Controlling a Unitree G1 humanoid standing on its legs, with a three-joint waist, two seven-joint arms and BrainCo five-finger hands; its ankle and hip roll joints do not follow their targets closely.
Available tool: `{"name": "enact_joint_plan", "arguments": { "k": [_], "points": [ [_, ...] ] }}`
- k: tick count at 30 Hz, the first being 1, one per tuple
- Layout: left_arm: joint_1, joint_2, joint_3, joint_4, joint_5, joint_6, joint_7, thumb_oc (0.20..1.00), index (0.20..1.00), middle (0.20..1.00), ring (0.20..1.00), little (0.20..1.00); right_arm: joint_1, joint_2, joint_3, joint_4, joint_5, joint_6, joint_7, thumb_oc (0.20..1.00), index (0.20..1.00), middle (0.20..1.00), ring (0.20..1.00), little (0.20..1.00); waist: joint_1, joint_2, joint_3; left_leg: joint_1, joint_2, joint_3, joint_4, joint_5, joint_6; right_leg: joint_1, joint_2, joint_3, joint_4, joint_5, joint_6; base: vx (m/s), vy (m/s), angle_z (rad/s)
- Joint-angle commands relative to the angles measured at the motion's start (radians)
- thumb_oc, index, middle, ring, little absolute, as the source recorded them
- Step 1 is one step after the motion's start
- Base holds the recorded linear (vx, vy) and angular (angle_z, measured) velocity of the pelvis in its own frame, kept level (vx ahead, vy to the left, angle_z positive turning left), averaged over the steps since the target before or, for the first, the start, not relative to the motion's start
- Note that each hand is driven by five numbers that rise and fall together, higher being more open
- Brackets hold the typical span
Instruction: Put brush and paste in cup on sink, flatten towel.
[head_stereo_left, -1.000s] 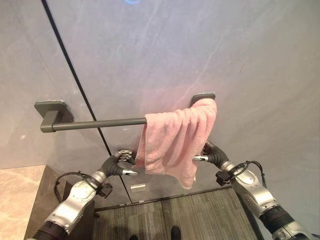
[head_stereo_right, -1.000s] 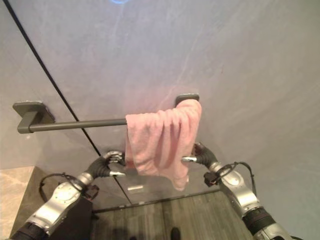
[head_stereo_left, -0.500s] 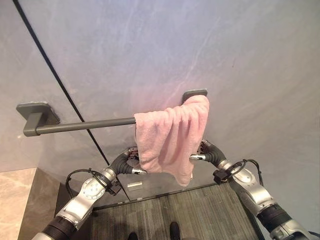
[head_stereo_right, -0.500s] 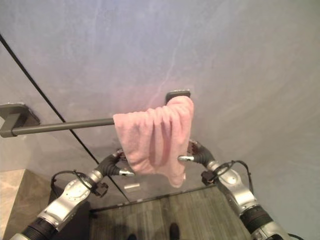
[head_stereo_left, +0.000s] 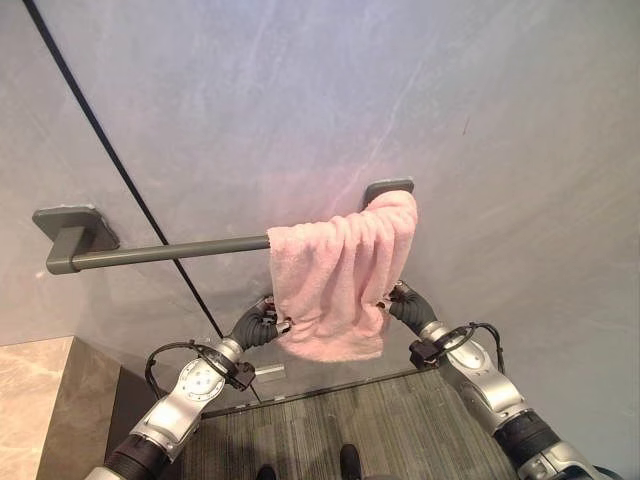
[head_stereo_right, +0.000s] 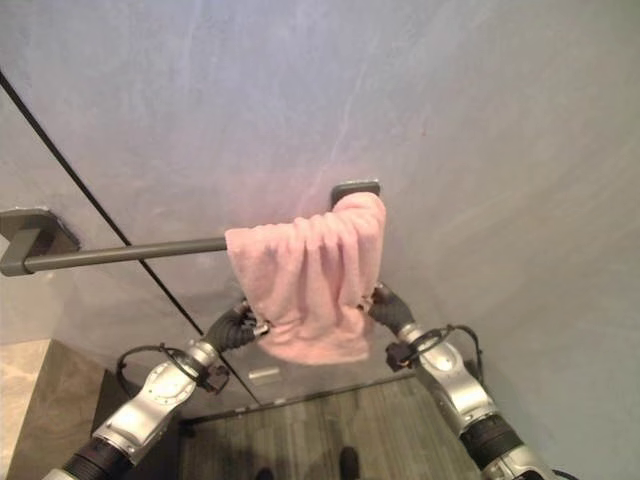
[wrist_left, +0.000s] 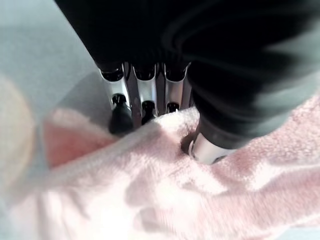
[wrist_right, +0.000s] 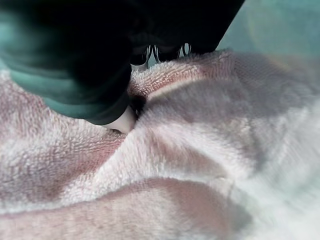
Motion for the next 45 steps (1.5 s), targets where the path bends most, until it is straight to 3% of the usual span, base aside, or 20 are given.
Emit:
{"name": "enact_joint_plan", "arguments": {
  "k": [1,11,17,21,26,32,41,45],
  "points": [
    [-0.057,0.006,0.026,-0.007,0.002,-0.038,0.025,0.2,0.2,0.2,0.2,0.2,-0.017,-0.004,-0.032,-0.073,0.04,-0.049,0.018,0.2,0.2,0.2,0.2,0.2,0.008,-0.019,-0.036,0.014,0.044,0.01,0.008,-0.022,-0.015,0.02,-0.087,-0.028,0.004,-0.038,0.099,-0.01,0.004,0.05],
    [0.133,0.1,0.213,-0.383,-0.059,-0.109,-0.011,0.2,0.2,0.2,0.2,0.2,0.106,-0.052,-0.149,-0.422,0.185,-0.097,0.106,0.2,0.2,0.2,0.2,0.2,0.024,-0.05,-0.034,-0.005,0.047,-0.003,0.008,-0.02,-0.025,0.017,-0.093,-0.052,0.004,-0.038,0.105,-0.02,0.006,0.04],
    [0.252,0.121,0.288,-0.469,-0.093,-0.109,-0.022,0.2,0.2,0.2,0.2,0.2,0.098,-0.065,-0.12,-0.503,0.198,-0.09,0.124,0.2,0.2,0.2,0.2,0.2,0.04,-0.059,-0.025,-0.027,0.045,-0.014,0.008,-0.013,-0.026,0.006,-0.097,-0.059,0.004,-0.036,0.106,-0.03,0.011,0.07],
    [0.333,0.106,0.329,-0.456,-0.108,-0.112,0.01,0.2,0.2,0.2,0.2,0.2,0.042,-0.039,-0.027,-0.48,0.17,-0.076,0.105,0.2,0.2,0.2,0.2,0.2,0.074,-0.072,-0.002,-0.053,0.042,-0.034,0.008,-0.003,-0.026,-0.005,-0.102,-0.077,0.004,-0.033,0.105,-0.06,0.006,0.11],
    [0.35,0.096,0.299,-0.352,-0.09,-0.094,0.028,0.2,0.2,0.2,0.2,0.2,0.021,-0.006,0.027,-0.415,0.093,-0.07,0.073,0.2,0.2,0.2,0.2,0.2,0.097,-0.075,0.012,-0.072,0.038,-0.051,0.008,0.006,-0.025,-0.011,-0.105,-0.096,0.004,-0.032,0.104,-0.04,0.007,0.12],
    [0.287,0.085,0.21,-0.254,-0.048,-0.091,0.05,0.2,0.2,0.2,0.2,0.2,0.025,0.017,0.03,-0.412,0.072,-0.097,0.039,0.2,0.2,0.2,0.2,0.2,0.094,-0.071,0.009,-0.077,0.038,-0.055,0.008,0.012,-0.027,-0.01,-0.107,-0.102,0.004,-0.035,0.105,-0.01,0.011,0.1],
    [0.264,0.094,0.23,-0.406,-0.049,-0.126,0.071,0.2,0.2,0.2,0.2,0.2,0.047,-0.021,-0.056,-0.57,0.067,-0.141,0.018,0.2,0.2,0.2,0.2,0.2,0.069,-0.064,-0.018,-0.059,0.04,-0.042,0.008,0.005,-0.029,-0.001,-0.105,-0.094,0.004,-0.036,0.108,0.0,0.003,-0.02],
    [0.282,0.095,0.321,-0.559,-0.059,-0.152,0.113,0.2,0.2,0.2,0.2,0.2,0.044,-0.027,-0.083,-0.68,0.151,-0.148,0.031,0.2,0.2,0.2,0.2,0.2,0.062,-0.065,-0.035,-0.03,0.042,-0.016,0.008,0.0,-0.026,0.007,-0.107,-0.073,0.004,-0.027,0.112,0.01,0.017,-0.17]
  ]
}}
